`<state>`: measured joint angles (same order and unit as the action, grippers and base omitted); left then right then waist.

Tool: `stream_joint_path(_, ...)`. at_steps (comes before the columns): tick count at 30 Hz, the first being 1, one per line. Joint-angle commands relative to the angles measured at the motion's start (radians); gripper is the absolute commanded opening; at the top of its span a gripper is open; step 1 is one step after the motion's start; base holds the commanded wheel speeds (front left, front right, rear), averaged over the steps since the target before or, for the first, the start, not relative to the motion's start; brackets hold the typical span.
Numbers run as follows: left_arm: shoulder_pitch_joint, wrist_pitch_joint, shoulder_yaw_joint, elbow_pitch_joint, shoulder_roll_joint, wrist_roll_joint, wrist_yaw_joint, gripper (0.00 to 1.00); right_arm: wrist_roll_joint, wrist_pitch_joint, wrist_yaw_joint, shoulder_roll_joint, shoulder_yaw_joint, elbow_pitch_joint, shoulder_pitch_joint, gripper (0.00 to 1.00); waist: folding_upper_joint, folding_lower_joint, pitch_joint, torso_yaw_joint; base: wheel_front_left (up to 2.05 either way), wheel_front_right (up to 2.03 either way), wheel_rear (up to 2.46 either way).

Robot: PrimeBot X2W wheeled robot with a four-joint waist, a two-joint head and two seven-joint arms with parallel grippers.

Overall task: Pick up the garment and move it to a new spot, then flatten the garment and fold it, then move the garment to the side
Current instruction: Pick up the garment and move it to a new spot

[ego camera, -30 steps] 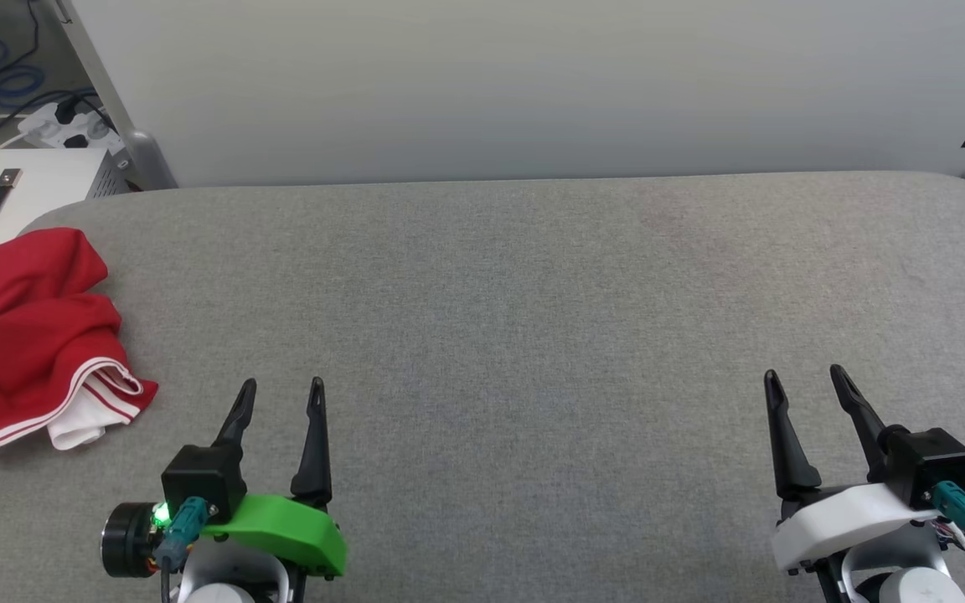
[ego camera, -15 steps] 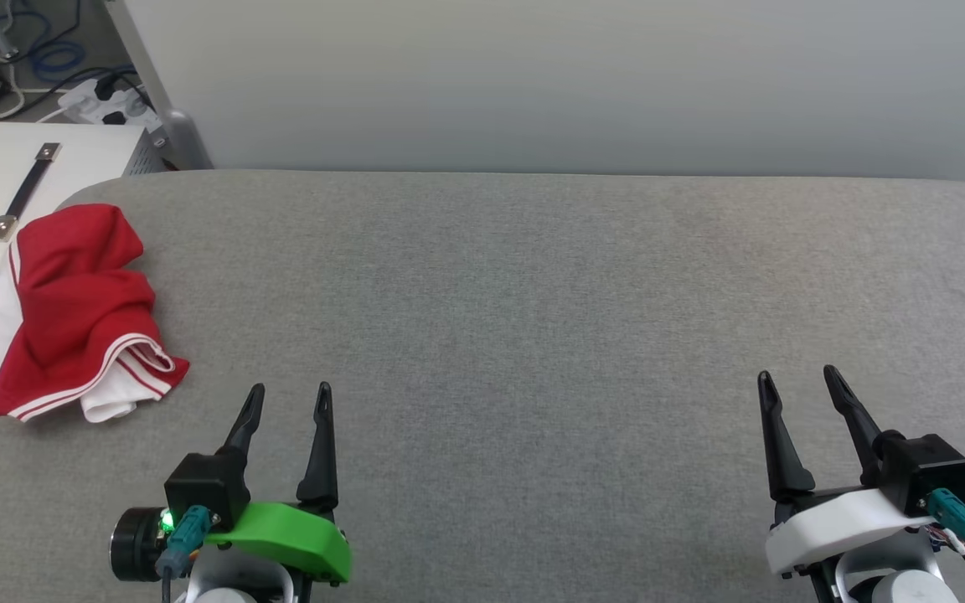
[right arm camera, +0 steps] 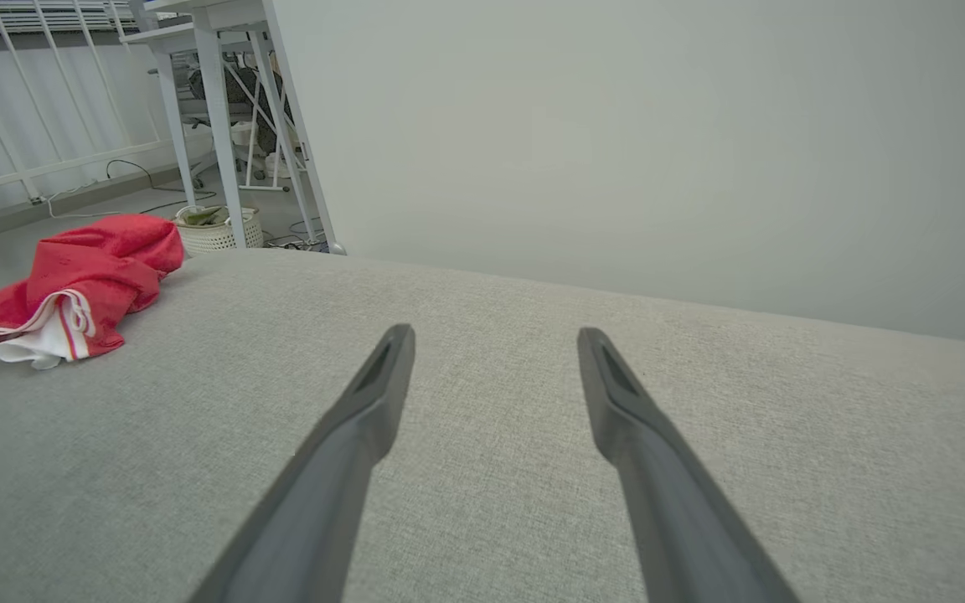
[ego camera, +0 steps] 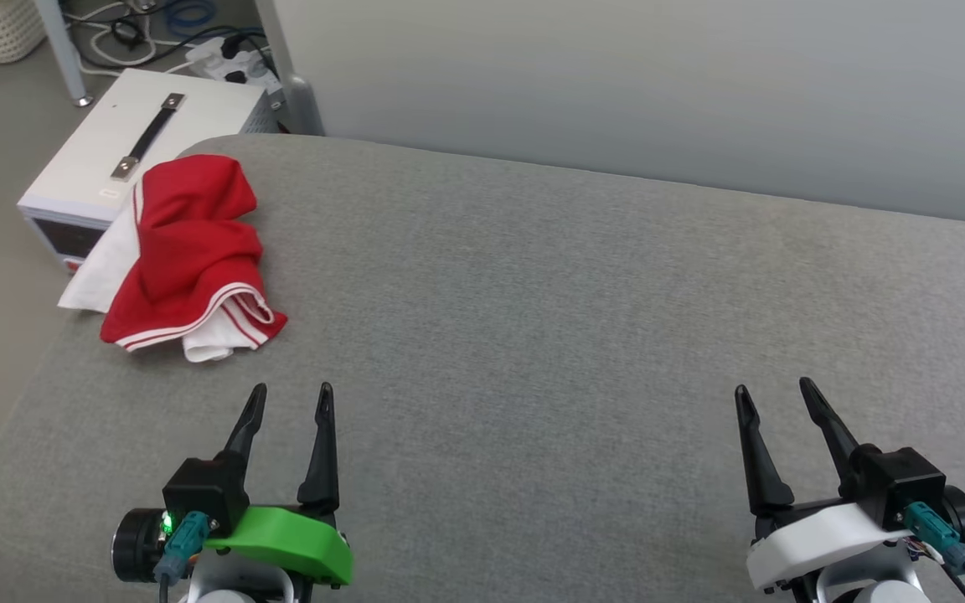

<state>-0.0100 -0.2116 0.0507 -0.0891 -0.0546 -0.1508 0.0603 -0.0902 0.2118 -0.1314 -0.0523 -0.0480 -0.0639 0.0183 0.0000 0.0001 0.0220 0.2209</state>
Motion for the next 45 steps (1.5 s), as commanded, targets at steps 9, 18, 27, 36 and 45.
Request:
stream_joint_path(9,-0.029,-0.027,0.0,-0.011,0.004,-0.01,0.017,1.0,-0.016,0.027,0.001,0.002,-0.024,-0.018,0.011,1.0,0.0,-0.0001,-0.01,0.179,0.0,0.0,0.0)
stream_joint_path(18,-0.036,-0.046,0.003,-0.022,0.004,-0.018,0.03,1.0,-0.028,0.046,0.001,0.002,-0.027,-0.027,0.014,1.0,0.0,-0.0001,-0.012,0.27,0.0,0.0,0.0)
stream_joint_path(27,-0.035,-0.05,0.007,-0.02,0.004,-0.027,0.023,1.0,-0.033,0.05,0.001,0.002,-0.033,-0.029,0.01,1.0,0.0,-0.0001,-0.005,0.301,0.0,0.0,0.0)
stream_joint_path(36,-0.032,-0.05,-0.004,-0.001,0.004,-0.038,0.012,1.0,-0.018,0.05,0.001,0.002,-0.033,-0.021,0.005,1.0,0.0,-0.0001,0.018,0.281,0.0,0.0,0.0)
stream_joint_path(45,0.085,-0.05,-0.046,-0.009,0.004,-0.024,0.033,1.0,0.03,0.05,0.001,-0.022,-0.027,0.02,-0.034,1.0,0.0,-0.0001,0.146,0.211,0.0,0.0,0.0)
